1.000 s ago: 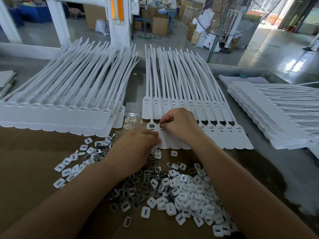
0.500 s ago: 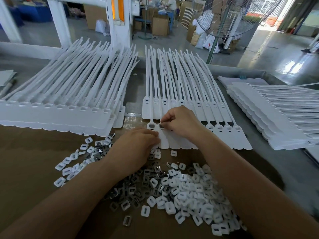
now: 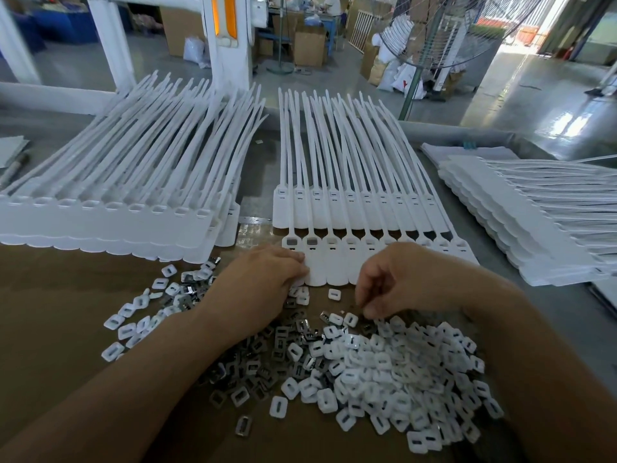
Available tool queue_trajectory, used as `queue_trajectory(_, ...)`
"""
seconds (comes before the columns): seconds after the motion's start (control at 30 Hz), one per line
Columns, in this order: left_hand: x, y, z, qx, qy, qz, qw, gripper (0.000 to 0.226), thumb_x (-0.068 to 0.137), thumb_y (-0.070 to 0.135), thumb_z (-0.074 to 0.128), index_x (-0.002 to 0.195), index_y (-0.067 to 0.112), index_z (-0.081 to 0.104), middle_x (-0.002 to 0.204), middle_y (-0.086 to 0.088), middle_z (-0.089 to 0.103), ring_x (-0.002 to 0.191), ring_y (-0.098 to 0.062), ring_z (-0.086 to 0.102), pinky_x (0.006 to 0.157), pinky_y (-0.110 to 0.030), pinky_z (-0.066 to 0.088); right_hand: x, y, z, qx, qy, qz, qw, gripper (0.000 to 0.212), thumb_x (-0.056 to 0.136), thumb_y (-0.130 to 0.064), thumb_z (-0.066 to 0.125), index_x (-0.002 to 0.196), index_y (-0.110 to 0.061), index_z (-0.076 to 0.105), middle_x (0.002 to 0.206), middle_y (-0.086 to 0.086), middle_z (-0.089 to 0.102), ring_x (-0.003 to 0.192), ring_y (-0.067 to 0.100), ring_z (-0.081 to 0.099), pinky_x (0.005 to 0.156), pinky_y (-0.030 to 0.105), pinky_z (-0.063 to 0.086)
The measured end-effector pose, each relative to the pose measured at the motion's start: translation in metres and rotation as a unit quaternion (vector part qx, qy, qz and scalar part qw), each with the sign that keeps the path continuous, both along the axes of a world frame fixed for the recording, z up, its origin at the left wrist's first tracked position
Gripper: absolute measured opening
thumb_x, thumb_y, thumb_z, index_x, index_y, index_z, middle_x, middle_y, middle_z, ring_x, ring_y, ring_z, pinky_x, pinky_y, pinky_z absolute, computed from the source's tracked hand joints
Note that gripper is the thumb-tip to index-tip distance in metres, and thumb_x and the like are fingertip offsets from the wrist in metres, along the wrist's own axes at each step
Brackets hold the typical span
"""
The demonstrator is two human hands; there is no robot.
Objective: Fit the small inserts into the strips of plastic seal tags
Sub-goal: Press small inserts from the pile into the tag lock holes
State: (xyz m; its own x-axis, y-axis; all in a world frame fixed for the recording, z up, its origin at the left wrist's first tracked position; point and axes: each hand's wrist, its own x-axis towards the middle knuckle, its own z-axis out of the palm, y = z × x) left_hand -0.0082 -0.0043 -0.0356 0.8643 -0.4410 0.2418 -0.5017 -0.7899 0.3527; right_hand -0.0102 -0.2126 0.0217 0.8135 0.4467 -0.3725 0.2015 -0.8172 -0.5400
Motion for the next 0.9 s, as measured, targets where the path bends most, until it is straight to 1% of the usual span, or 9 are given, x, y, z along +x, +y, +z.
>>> queue_trajectory(0.17,-0.001,0.002,-0.002,0.006,0.006,0.003,1.000,0.030,0.094,0.018,0.045,0.118,0.027,0.060,0.132,0.012,0.050,0.122,-0.007,0.043,0.099,-0.017,0.025,-0.007,0.003,-0.005,-0.022,-0.001,0.004,1.000,0.019,0.073,-0.017,0.076,0.069,-0.030,0.063,0.060,-0.015,0.063,0.052,-0.007,0.056,0.052,0.006,0.042)
queue_trajectory(0.27,0.000,0.000,-0.002,0.005,0.008,0.003,1.000,0.030,0.094,0.019,0.045,0.118,0.028,0.060,0.132,0.012,0.050,0.122,-0.007,0.042,0.099,-0.018,0.025,-0.008,0.004,-0.006,-0.030,-0.007,0.013,0.999,0.018,0.074,-0.017,0.075,0.069,-0.028,0.062,0.066,-0.010,0.065,0.057,-0.002,0.058,0.056,0.010,0.048)
queue_trajectory(0.33,0.003,-0.002,0.000,0.006,0.007,0.000,1.000,0.030,0.094,0.020,0.045,0.118,0.028,0.060,0.132,0.012,0.050,0.122,-0.006,0.042,0.099,-0.017,0.025,-0.008,0.004,-0.005,-0.020,-0.004,0.012,1.000,0.017,0.075,-0.018,0.074,0.069,-0.028,0.062,0.067,-0.011,0.063,0.056,-0.004,0.057,0.059,0.013,0.048)
queue_trajectory(0.43,0.002,-0.002,0.000,0.006,0.005,0.000,1.000,0.030,0.094,0.020,0.045,0.118,0.028,0.060,0.132,0.012,0.050,0.122,-0.007,0.043,0.100,-0.018,0.025,-0.009,0.001,-0.004,-0.015,-0.003,0.015,1.000,0.019,0.077,-0.020,0.072,0.067,-0.030,0.060,0.065,-0.015,0.062,0.059,-0.006,0.055,0.061,0.013,0.048)
queue_trajectory(0.5,0.001,-0.001,0.000,0.006,0.005,0.000,1.000,0.030,0.094,0.019,0.045,0.118,0.028,0.060,0.132,0.012,0.050,0.122,-0.007,0.042,0.100,-0.018,0.025,-0.009,0.000,-0.005,-0.006,-0.003,0.019,1.000,0.018,0.080,-0.020,0.069,0.068,-0.030,0.059,0.062,-0.021,0.061,0.058,-0.007,0.055,0.058,0.010,0.046)
queue_trajectory(0.57,0.000,-0.001,0.001,0.007,0.003,-0.003,1.000,0.030,0.094,0.018,0.044,0.118,0.027,0.060,0.132,0.012,0.050,0.122,-0.007,0.042,0.100,-0.018,0.024,-0.009,-0.002,-0.006,0.003,-0.008,0.016,1.000,0.016,0.082,-0.022,0.067,0.071,-0.029,0.058,0.060,-0.025,0.060,0.056,-0.008,0.053,0.055,0.011,0.042)
queue_trajectory(0.63,0.000,-0.001,0.001,0.008,0.002,-0.005,1.000,0.030,0.094,0.018,0.044,0.118,0.027,0.060,0.133,0.012,0.050,0.122,-0.006,0.042,0.100,-0.017,0.024,-0.008,-0.005,-0.007,0.022,-0.007,0.002,1.000,0.014,0.084,-0.022,0.065,0.073,-0.028,0.058,0.063,-0.020,0.062,0.056,-0.006,0.055,0.058,0.016,0.043)
queue_trajectory(0.73,-0.001,-0.001,0.002,0.005,0.005,-0.003,1.000,0.030,0.094,0.018,0.044,0.119,0.026,0.059,0.133,0.011,0.049,0.122,-0.006,0.042,0.099,-0.016,0.024,-0.007,-0.006,-0.007,0.048,0.009,-0.012,0.999,0.012,0.086,-0.020,0.062,0.076,-0.026,0.057,0.067,-0.009,0.067,0.062,0.001,0.063,0.065,0.024,0.051)
queue_trajectory(0.9,-0.001,-0.002,0.003,0.006,0.007,0.000,1.000,0.031,0.095,0.018,0.043,0.120,0.027,0.058,0.134,0.012,0.048,0.122,-0.006,0.041,0.098,-0.015,0.024,-0.007,-0.008,-0.007,0.058,0.005,-0.014,0.998,0.014,0.086,-0.020,0.062,0.076,-0.027,0.057,0.065,-0.015,0.066,0.063,-0.001,0.062,0.067,0.023,0.050)
